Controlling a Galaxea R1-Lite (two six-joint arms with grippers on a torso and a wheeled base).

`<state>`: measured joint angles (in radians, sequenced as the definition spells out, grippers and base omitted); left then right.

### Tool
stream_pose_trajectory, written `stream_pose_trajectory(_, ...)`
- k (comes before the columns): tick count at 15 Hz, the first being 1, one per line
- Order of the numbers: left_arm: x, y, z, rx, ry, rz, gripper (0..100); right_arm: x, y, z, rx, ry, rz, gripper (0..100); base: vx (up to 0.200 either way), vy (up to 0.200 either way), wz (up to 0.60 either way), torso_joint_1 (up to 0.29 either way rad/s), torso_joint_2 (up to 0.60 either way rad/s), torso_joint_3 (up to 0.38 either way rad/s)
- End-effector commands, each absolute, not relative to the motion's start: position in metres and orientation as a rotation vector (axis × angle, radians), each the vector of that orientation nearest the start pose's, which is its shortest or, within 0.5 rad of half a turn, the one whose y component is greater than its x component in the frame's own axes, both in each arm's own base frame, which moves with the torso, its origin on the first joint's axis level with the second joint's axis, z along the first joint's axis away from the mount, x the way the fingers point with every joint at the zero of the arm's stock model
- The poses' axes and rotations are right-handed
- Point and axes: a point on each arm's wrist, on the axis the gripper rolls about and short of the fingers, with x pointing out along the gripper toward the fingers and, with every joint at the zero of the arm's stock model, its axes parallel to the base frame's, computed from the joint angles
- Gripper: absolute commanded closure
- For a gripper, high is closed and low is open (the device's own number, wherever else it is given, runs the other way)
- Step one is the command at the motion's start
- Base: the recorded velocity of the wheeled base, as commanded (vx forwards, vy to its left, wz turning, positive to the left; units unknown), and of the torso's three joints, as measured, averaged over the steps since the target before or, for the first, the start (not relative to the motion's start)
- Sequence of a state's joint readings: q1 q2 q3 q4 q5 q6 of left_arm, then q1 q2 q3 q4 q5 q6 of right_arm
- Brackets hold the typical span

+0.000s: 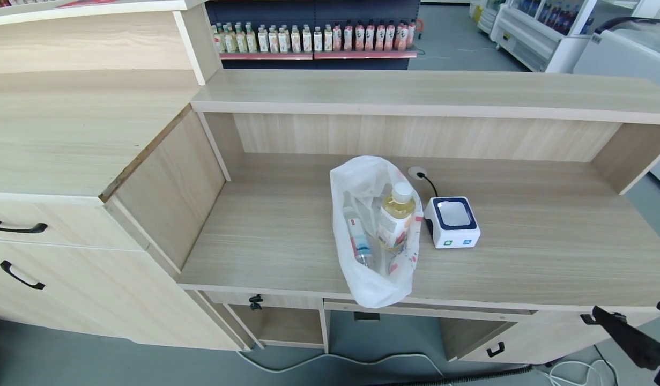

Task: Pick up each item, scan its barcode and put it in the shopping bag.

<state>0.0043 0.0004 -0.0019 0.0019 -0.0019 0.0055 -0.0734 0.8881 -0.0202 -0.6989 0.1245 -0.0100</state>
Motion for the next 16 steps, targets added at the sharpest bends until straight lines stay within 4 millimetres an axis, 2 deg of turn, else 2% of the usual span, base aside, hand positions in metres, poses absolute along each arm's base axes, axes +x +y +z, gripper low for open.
stream_pose_trajectory(1,-0.023,0.0,0.076,0.003,0.002,0.003,0,0.067,-0.002,0.128,0.003,0.142,0.051,0,0.0,-0.2,0.0,-0.007,-0.01,0.007)
stream_pose_trajectory(6,-0.023,0.0,0.076,0.005,0.002,0.003,0,0.062,-0.002,0.128,0.002,0.129,0.053,0,0.0,-0.2,0.0,0.0,0.0,0.003)
stream_pose_trajectory(8,-0.023,0.0,0.076,0.003,0.002,0.003,0,0.048,0.0,0.123,-0.003,0.132,0.061,0,0.0,-0.2,0.0,0.002,0.0,0.002)
stream_pose_trajectory(10,-0.023,0.0,0.076,0.005,0.002,0.003,0,0.026,0.001,0.112,-0.005,0.128,0.061,0,0.0,-0.2,0.0,0.005,0.0,0.005)
stream_pose_trajectory(11,-0.023,0.0,0.076,0.005,0.002,0.003,0,0.014,0.002,0.105,-0.007,0.119,0.061,0,0.0,-0.2,0.0,-0.002,0.0,0.002)
stream_pose_trajectory(13,-0.023,0.0,0.076,0.002,0.002,0.003,0,-0.009,0.003,0.082,-0.015,0.134,0.06,0,0.0,0.0,0.0,0.0,0.0,0.0)
stream_pose_trajectory(16,-0.023,0.0,0.076,0.002,0.003,0.003,0,-0.016,0.004,0.084,-0.013,0.141,0.068,0,0.0,0.0,0.0,0.0,0.0,0.0)
